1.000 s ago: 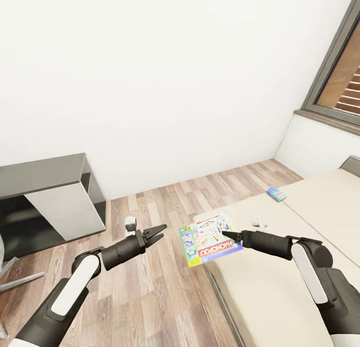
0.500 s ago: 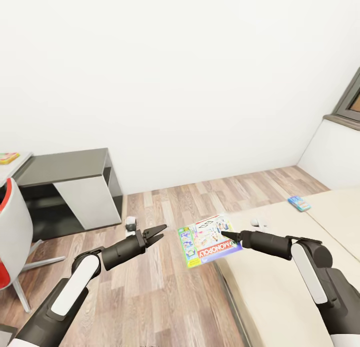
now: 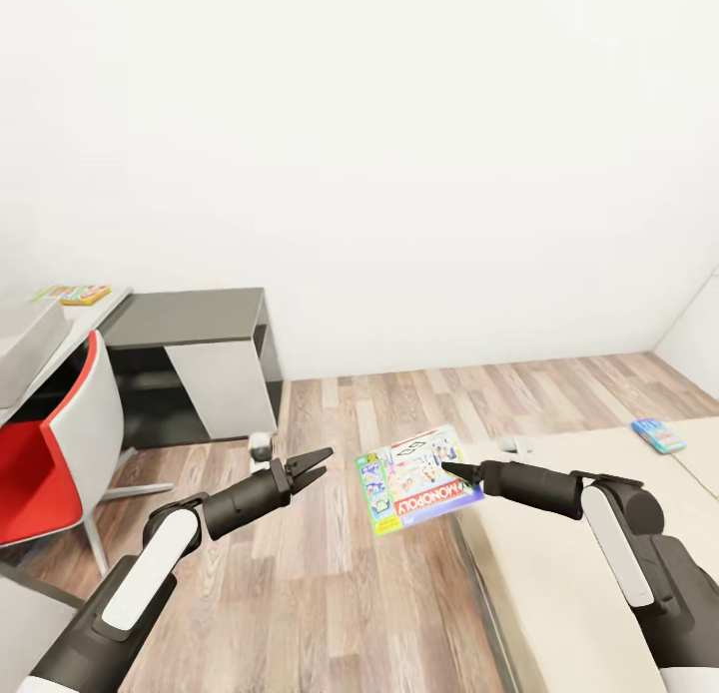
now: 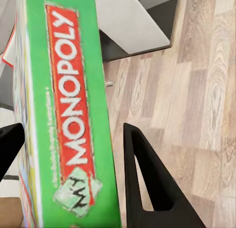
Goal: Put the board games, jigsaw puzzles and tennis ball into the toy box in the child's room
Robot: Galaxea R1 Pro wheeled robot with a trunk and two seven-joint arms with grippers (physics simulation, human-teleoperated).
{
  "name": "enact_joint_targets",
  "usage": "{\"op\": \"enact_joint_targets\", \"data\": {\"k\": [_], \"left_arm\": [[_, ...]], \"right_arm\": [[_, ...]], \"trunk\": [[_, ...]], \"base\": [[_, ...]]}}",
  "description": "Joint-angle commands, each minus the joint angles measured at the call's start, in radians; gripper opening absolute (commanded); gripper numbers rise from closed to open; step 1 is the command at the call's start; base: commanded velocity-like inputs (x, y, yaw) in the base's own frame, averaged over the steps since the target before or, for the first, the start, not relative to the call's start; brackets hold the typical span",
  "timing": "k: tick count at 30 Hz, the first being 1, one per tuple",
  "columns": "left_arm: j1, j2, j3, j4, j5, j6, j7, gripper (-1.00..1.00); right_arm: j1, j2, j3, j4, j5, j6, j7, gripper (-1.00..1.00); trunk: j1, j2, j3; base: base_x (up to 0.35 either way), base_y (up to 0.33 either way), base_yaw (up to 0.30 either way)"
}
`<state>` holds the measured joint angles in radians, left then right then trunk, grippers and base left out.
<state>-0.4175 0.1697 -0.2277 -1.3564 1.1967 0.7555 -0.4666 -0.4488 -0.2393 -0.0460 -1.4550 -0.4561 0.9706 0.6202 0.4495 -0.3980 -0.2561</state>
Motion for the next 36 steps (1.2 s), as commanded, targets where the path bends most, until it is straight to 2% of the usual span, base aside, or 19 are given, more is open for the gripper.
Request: {"op": "enact_joint_targets", "data": {"k": [1, 11, 15, 18, 26, 31, 36], "left_arm": [[-0.001, 0.001, -0.001, 0.000, 0.004, 0.004, 0.000, 1.00], [-0.001, 0.003, 0.002, 0.000, 0.004, 0.004, -0.003, 1.00], [-0.001, 0.014, 0.004, 0.000, 0.004, 0.004, -0.004, 1.00], [-0.001, 0.036, 0.004, 0.001, 0.004, 0.004, -0.005, 1.00], [-0.001, 0.062, 0.006, 0.003, 0.005, 0.004, -0.006, 1.00], [-0.001, 0.096, 0.006, 0.006, 0.007, 0.004, -0.007, 1.00], [-0.001, 0.112, 0.007, 0.010, 0.008, 0.004, -0.007, 1.00]], "right_arm": [[-0.001, 0.000, -0.002, -0.001, -0.006, 0.008, 0.003, -1.00], [-0.001, 0.000, -0.002, -0.001, -0.005, 0.007, 0.002, -1.00], [-0.001, 0.000, -0.002, -0.001, -0.004, 0.007, 0.001, -1.00], [-0.001, 0.000, -0.002, -0.001, 0.001, 0.007, 0.000, -1.00], [-0.001, 0.000, -0.002, -0.001, 0.015, 0.007, 0.003, -1.00], [-0.001, 0.000, -0.003, -0.001, 0.019, 0.008, 0.007, -1.00], [-0.001, 0.000, -0.003, -0.001, 0.021, 0.008, 0.008, -1.00]], "trunk": [[0.001, -0.002, -0.002], [0.001, -0.002, -0.002], [0.001, -0.002, -0.002], [0.001, -0.002, -0.002], [0.001, -0.002, -0.002], [0.001, -0.002, -0.002], [0.001, -0.002, -0.002]], "base": [[0.000, 0.000, 0.293], [0.000, 0.000, 0.191], [0.000, 0.000, 0.060], [0.000, 0.000, 0.033], [0.000, 0.000, 0.014], [0.000, 0.000, 0.005], [0.000, 0.000, 0.002]]}}
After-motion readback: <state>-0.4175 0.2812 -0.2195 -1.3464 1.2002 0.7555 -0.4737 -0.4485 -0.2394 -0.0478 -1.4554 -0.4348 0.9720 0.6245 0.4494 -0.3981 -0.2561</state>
